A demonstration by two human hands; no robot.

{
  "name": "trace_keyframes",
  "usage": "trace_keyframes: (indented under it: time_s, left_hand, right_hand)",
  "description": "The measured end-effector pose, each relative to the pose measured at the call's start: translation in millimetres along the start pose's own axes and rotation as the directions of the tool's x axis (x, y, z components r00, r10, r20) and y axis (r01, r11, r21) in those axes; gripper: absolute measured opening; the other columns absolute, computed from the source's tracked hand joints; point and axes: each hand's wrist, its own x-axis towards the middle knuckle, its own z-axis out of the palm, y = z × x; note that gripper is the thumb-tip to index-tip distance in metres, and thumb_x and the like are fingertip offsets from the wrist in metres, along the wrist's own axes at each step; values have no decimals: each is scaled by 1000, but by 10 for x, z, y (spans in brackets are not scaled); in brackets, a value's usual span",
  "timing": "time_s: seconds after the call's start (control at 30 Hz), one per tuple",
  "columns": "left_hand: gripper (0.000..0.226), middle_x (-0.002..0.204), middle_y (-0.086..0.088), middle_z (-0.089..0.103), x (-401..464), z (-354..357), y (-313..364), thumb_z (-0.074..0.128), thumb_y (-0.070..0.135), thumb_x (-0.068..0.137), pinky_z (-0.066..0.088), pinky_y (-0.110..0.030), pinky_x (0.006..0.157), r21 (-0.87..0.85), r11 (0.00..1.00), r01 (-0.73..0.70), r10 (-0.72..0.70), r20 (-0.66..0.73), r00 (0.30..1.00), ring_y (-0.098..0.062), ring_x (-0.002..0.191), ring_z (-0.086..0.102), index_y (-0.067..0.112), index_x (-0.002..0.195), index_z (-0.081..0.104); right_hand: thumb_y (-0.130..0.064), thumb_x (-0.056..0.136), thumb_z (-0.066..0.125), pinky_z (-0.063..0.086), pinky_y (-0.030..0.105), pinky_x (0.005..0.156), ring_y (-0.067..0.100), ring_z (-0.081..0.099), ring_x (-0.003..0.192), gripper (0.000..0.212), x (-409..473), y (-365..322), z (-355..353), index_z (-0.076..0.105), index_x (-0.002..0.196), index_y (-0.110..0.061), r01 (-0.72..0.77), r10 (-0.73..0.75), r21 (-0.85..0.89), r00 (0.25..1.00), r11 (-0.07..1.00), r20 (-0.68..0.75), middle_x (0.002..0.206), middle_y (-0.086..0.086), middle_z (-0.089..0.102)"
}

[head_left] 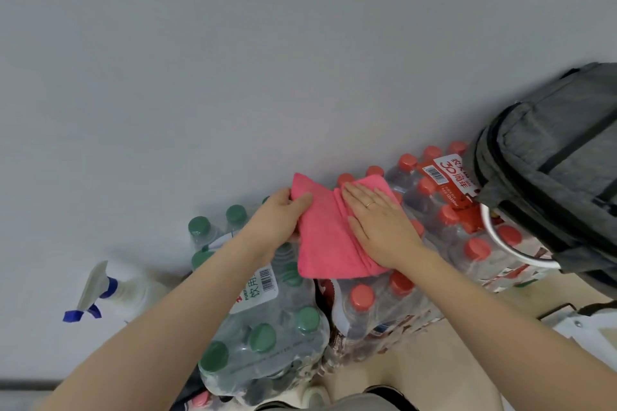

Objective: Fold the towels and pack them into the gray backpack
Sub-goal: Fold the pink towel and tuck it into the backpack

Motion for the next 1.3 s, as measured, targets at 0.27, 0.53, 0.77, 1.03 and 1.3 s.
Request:
trace_keyframes:
  time_s: [0.27,0.53,0.77,1.03,1.3]
  left_hand:
    - [17,47,3,60,143,671,264,43,15,97,48,-15,40,-367,922,123,-86,116,990,-3,36,55,11,81,48]
    - [55,130,-5,49,164,852,44,58,42,82,32,-29,98,723,524,-450,368,284,886,-24,121,43,13,129,50]
    - [128,156,-7,-12,220,957,-141,33,82,49,-14,-31,112,837,372,-402,339,281,898,-19,144,-14,10,147,-7]
    - [138,152,-13,-26,313,923,26,58,80,57,-14,-39,114,885,288,-367,129,343,930,-26,140,-25,7,143,-20]
    - [59,150,-11,31,282,1519,646,50,22,91,28,-36,110,502,142,-853,669,586,457,-26,136,33,10,144,27]
  right_hand:
    - [-2,94,38,45,21,91,8,59,98,26,74,139,-444,59,103,-14,-197,291,978,942,74,168,106,4,63]
    - [-11,88,59,36,24,103,9,46,117,37,-233,415,-502,50,124,-11,-304,267,750,948,587,175,124,0,52]
    - [-47,88,18,-6,31,118,6,-16,141,72,-381,369,-265,-10,146,-15,-39,2,124,959,991,284,152,-7,-18]
    - [-44,98,19,-4,33,116,10,-7,145,59,-445,370,-370,-2,148,-19,-127,99,61,934,990,342,157,-5,-8]
    - [-33,87,37,32,45,105,28,54,119,41,-1151,872,-1094,64,109,-10,-293,248,-79,901,953,-356,121,8,62]
